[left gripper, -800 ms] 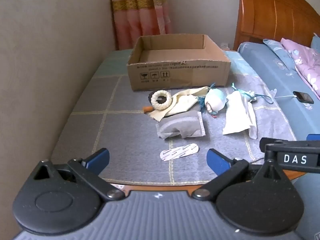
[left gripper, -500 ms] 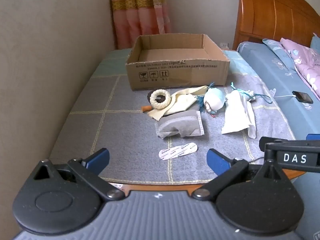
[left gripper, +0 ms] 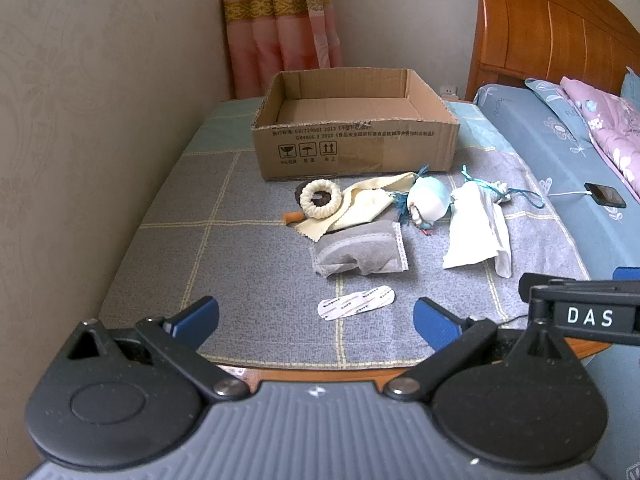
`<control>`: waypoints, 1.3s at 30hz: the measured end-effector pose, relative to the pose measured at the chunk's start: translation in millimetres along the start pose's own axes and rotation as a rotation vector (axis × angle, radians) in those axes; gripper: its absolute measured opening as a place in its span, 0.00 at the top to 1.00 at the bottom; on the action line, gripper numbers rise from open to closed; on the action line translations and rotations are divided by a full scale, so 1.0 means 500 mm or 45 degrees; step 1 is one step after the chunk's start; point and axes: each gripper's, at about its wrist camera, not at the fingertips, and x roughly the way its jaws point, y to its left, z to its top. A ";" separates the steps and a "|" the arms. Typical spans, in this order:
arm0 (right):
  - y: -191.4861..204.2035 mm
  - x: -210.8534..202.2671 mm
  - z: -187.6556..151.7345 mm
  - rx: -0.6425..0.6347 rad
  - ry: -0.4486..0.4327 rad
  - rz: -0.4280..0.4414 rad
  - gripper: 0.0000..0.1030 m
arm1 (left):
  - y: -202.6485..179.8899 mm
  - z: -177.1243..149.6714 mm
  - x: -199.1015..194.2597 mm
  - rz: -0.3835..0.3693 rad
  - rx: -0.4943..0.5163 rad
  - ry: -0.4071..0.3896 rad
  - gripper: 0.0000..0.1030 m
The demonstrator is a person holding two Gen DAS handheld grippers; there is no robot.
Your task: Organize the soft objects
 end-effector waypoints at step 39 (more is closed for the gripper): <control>0.007 -0.007 0.001 -0.016 -0.024 -0.002 0.00 | 0.010 0.003 -0.004 0.002 -0.017 -0.004 0.01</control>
